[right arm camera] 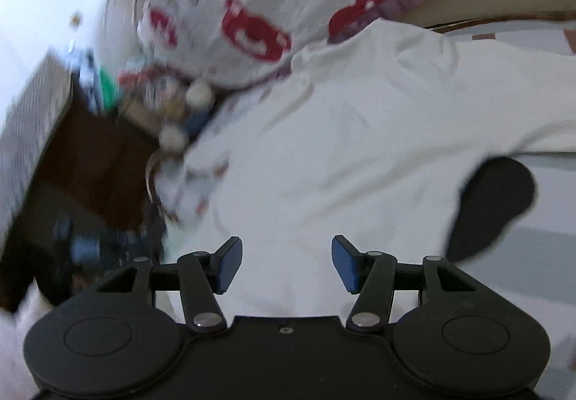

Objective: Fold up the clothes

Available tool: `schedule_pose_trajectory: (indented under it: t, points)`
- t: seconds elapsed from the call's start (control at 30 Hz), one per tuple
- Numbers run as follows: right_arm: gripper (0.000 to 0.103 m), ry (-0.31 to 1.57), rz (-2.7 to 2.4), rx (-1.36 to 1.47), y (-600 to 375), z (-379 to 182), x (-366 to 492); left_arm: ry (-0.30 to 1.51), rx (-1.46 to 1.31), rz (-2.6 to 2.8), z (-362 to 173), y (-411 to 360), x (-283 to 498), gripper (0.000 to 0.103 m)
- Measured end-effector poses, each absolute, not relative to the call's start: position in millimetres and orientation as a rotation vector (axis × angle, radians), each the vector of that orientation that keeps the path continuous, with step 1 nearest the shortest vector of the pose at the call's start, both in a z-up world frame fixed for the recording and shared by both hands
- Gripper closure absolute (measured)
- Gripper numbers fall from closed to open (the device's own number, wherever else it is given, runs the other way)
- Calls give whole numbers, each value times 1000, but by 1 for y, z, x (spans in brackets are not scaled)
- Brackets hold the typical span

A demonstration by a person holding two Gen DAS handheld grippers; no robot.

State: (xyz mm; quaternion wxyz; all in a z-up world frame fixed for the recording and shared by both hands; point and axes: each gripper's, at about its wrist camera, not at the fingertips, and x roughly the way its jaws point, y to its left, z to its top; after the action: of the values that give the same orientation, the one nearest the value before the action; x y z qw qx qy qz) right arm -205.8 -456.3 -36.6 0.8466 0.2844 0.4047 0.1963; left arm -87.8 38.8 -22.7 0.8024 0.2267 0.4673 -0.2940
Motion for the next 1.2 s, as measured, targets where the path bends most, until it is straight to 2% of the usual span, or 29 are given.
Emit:
schedule_pose_trajectory:
  t: [0.1, 0.23, 0.47, 0.5, 0.53, 0.73, 0.87, 1.03, 1.2]
  points:
    - [42, 896, 414, 517, -452, -29, -234, 984, 547, -766, -36, 5, -95, 51]
    - [42, 903, 410, 499, -452, -26, -256, 870, 655, -927, -43, -43, -108, 51]
    - [44, 1011, 365, 532, -450, -56, -239, 853, 665, -1058, -54, -106, -112, 51]
    - [66, 1009, 351, 541, -451, -60, -235, 828, 647, -1085, -50, -110, -116, 51]
    - [94, 1001, 338, 551, -452, -63, -231, 780, 613, -1130, -43, -112, -122, 51]
    - [94, 808, 335, 755, -459, -60, -214, 656, 518, -1203, -14, -140, -145, 47]
    - [94, 711, 399, 710, -444, -35, -217, 622, 549, -1220, -14, -171, -157, 35]
    - [94, 573, 479, 665, -429, -12, -228, 509, 635, -1188, -6, -225, -172, 33]
    - [94, 528, 439, 630, -430, -2, -238, 484, 688, -1006, -7, -223, -173, 37]
